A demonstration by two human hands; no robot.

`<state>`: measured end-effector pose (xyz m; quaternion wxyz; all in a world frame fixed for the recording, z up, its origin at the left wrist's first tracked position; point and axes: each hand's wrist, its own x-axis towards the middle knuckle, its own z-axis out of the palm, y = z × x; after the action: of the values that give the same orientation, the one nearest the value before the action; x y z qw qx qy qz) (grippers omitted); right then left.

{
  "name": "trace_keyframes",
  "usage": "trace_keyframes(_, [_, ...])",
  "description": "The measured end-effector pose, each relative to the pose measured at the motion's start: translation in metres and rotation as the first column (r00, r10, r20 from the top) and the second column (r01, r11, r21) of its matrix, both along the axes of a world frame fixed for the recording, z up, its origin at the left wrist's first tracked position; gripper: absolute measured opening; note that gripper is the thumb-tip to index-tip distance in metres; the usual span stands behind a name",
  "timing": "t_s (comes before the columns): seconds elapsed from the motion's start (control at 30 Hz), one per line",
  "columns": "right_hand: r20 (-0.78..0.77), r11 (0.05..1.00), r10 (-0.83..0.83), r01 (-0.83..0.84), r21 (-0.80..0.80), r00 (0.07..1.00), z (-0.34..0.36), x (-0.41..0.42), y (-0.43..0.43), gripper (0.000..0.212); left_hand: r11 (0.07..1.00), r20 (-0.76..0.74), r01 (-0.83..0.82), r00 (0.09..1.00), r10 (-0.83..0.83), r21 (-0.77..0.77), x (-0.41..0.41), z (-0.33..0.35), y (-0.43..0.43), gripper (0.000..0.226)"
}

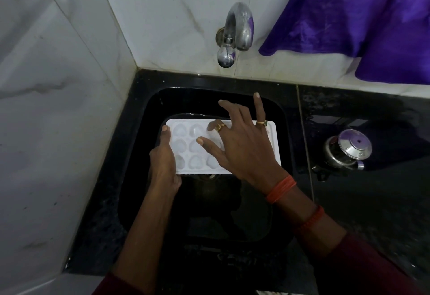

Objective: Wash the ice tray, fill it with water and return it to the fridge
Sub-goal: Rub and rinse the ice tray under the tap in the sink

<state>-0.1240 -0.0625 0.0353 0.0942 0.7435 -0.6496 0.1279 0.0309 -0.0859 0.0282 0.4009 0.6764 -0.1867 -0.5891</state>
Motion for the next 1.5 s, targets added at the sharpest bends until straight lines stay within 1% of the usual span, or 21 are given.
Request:
trace_keyframes(0.1, [0.001, 0.999, 0.039, -0.039, 0.012, 0.999, 0.001, 0.005, -0.002, 0.058, 1.000, 0.003, -0.006, 1.000, 0.006, 0.014, -0.001, 0.001, -0.001, 0.039])
trace_keyframes(0.23, [-0.062, 0.994, 0.091, -0.086, 0.069, 0.994, -0.003, 0.009, -0.003, 0.059, 1.000, 0.046, 0.009, 0.999, -0.010, 0.018, -0.002, 0.002, 0.000, 0.044])
trace_keyframes(0.37, [-0.094, 0.993, 0.110, -0.105, 0.060, 0.989, -0.003, 0.012, -0.004, 0.057, 1.000, 0.036, 0.016, 0.999, -0.017, 0.027, 0.000, -0.003, 0.000, 0.048])
trace_keyframes(0.5, [-0.127, 0.992, 0.108, -0.100, 0.071, 0.986, -0.003, 0.013, -0.008, 0.057, 1.000, 0.020, 0.017, 1.000, -0.018, 0.023, 0.000, -0.004, 0.001, 0.040])
trace_keyframes(0.6, [-0.148, 0.991, 0.113, -0.100, 0.093, 0.983, 0.001, 0.014, -0.011, 0.058, 1.000, 0.004, 0.003, 1.000, -0.003, 0.015, 0.001, -0.007, 0.001, 0.042])
trace_keyframes(0.77, [-0.129, 0.991, 0.116, -0.107, 0.078, 0.985, 0.002, 0.018, -0.009, 0.056, 1.000, -0.003, -0.005, 1.000, 0.005, 0.006, 0.002, -0.010, -0.001, 0.043])
trace_keyframes(0.87, [-0.122, 0.993, 0.112, -0.107, 0.051, 0.986, 0.002, 0.019, -0.006, 0.056, 1.000, 0.024, -0.001, 1.000, 0.001, 0.015, 0.004, -0.010, -0.002, 0.045])
trace_keyframes(0.93, [-0.131, 0.995, 0.096, -0.091, 0.042, 0.987, 0.003, 0.018, -0.005, 0.055, 1.000, 0.007, -0.003, 1.000, 0.003, 0.011, 0.005, -0.011, -0.002, 0.044])
trace_keyframes(1.13, [-0.151, 0.996, 0.063, -0.054, 0.065, 0.986, 0.002, 0.021, -0.008, 0.060, 1.000, 0.002, -0.011, 1.000, 0.011, 0.011, 0.004, -0.011, -0.003, 0.045])
trace_keyframes(1.23, [-0.128, 0.996, 0.072, -0.064, 0.064, 0.989, 0.001, 0.023, -0.011, 0.058, 1.000, 0.008, -0.010, 1.000, 0.010, 0.003, 0.003, -0.008, -0.003, 0.040])
trace_keyframes(1.4, [-0.110, 0.994, 0.068, -0.058, 0.089, 0.992, 0.000, 0.023, -0.011, 0.059, 1.000, -0.033, -0.019, 0.999, 0.019, -0.003, 0.006, -0.008, -0.006, 0.043])
trace_keyframes(1.5, [-0.100, 0.996, 0.059, -0.052, 0.072, 0.993, -0.001, 0.024, -0.007, 0.060, 1.000, -0.029, -0.014, 0.999, 0.014, -0.012, 0.008, -0.011, -0.008, 0.040])
